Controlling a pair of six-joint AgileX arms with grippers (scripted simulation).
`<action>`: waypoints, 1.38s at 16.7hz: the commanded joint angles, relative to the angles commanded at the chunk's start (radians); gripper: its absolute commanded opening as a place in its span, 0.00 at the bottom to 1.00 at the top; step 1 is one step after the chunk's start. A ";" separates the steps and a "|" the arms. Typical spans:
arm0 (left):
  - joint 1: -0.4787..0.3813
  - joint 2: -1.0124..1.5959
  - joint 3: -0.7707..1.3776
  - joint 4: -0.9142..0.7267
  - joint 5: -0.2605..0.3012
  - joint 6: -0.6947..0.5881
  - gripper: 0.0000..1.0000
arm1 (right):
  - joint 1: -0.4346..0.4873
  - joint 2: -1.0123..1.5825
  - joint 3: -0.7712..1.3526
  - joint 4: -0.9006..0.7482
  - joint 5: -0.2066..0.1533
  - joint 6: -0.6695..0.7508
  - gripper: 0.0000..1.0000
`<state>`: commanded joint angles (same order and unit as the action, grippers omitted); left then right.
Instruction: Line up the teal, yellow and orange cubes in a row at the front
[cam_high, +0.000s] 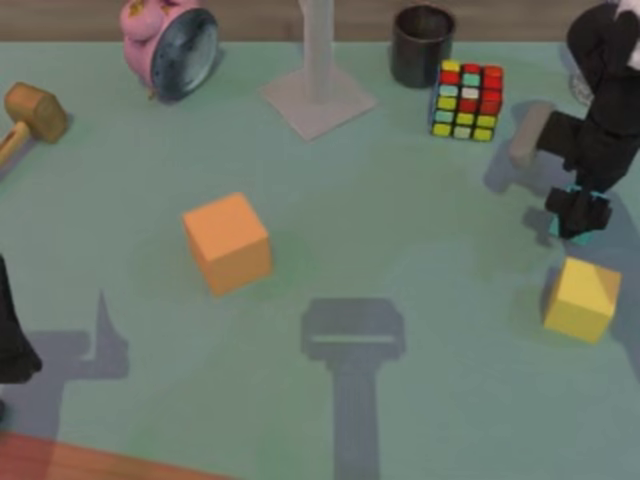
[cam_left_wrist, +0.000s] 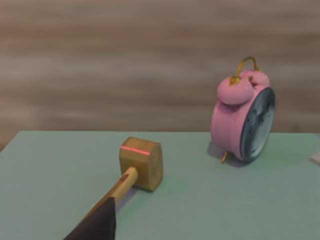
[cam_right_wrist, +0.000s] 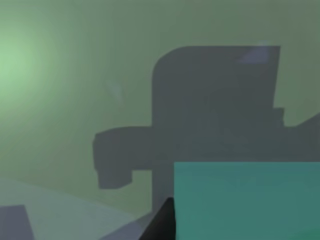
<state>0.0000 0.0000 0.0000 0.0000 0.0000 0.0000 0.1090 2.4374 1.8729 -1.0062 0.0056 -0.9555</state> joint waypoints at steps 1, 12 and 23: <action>0.000 0.000 0.000 0.000 0.000 0.000 1.00 | 0.000 0.000 0.000 0.000 0.000 0.000 0.00; 0.000 0.000 0.000 0.000 0.000 0.000 1.00 | -0.004 -0.053 0.062 -0.103 -0.010 0.021 0.00; 0.000 0.000 0.000 0.000 0.000 0.000 1.00 | 0.019 -0.104 0.163 -0.258 -0.010 0.018 0.00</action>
<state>0.0000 0.0000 0.0000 0.0000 0.0000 0.0000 0.1277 2.3332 2.0354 -1.2639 -0.0047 -0.9373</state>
